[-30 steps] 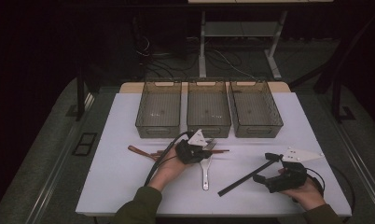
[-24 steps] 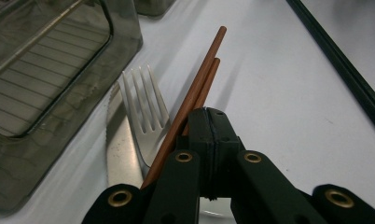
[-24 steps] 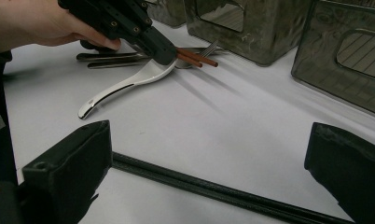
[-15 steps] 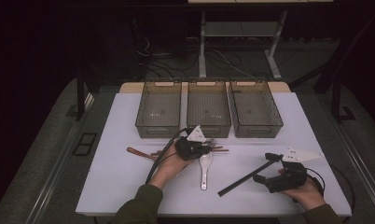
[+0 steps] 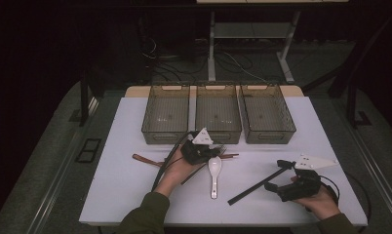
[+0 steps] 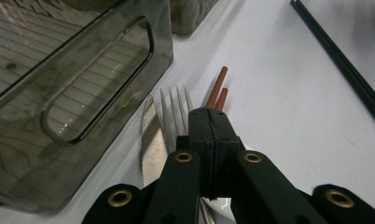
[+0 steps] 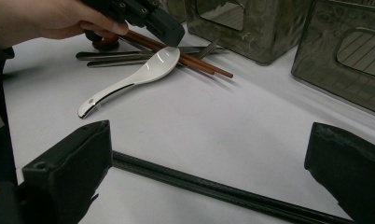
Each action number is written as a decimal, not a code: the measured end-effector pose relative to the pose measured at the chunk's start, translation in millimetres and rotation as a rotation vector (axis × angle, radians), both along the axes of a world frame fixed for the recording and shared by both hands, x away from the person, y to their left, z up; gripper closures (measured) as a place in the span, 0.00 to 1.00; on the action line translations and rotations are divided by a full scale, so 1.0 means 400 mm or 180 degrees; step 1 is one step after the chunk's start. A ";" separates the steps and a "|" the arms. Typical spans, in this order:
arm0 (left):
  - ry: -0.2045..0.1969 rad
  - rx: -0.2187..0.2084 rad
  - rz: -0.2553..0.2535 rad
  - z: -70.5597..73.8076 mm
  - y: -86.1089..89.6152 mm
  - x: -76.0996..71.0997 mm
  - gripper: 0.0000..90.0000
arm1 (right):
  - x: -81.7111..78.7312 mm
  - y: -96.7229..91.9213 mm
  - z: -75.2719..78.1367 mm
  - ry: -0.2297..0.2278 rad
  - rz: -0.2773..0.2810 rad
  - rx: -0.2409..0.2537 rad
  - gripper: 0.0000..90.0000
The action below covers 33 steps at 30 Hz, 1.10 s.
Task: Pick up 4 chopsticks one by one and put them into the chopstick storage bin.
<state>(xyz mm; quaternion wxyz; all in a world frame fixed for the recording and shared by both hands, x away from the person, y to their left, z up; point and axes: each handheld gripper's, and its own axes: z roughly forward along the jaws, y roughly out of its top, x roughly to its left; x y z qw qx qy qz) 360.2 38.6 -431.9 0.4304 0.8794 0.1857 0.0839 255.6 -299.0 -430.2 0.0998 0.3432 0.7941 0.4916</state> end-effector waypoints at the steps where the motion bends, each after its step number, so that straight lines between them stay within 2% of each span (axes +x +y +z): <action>1: 0.0000 0.0000 0.0000 0.000 0.000 0.000 0.98 | 0.000 0.000 0.000 0.0000 0.0000 0.0000 0.01; 6: 0.0069 -0.0094 -0.0014 0.028 0.040 0.000 0.91 | 0.000 0.000 0.000 -0.0002 0.0011 0.0003 0.01; 9: 0.0077 -0.0069 -0.0020 0.037 0.063 -0.003 0.85 | -0.001 0.000 0.000 -0.0001 0.0020 0.0003 0.01; 14: 0.0098 -0.0049 -0.0027 0.040 0.103 -0.004 0.83 | 0.000 0.001 0.000 -0.0001 0.0020 -0.0001 0.01; 16: 0.0109 -0.0079 0.0012 0.036 0.137 -0.002 0.82 | 0.000 0.001 0.000 -0.0002 0.0019 -0.0002 0.01; 22: 0.0133 -0.0037 0.0038 0.021 0.186 0.004 0.81 | 0.000 0.001 -0.001 0.0011 0.0027 0.0000 0.01; 27: 0.0170 -0.0006 0.0027 0.005 0.200 0.014 0.82 | 0.000 0.002 -0.001 0.0012 0.0036 -0.0002 0.01; 33: 0.0257 -0.0019 -0.0084 -0.009 0.205 0.018 0.85 | 0.000 0.003 -0.001 0.0011 0.0041 -0.0002 0.01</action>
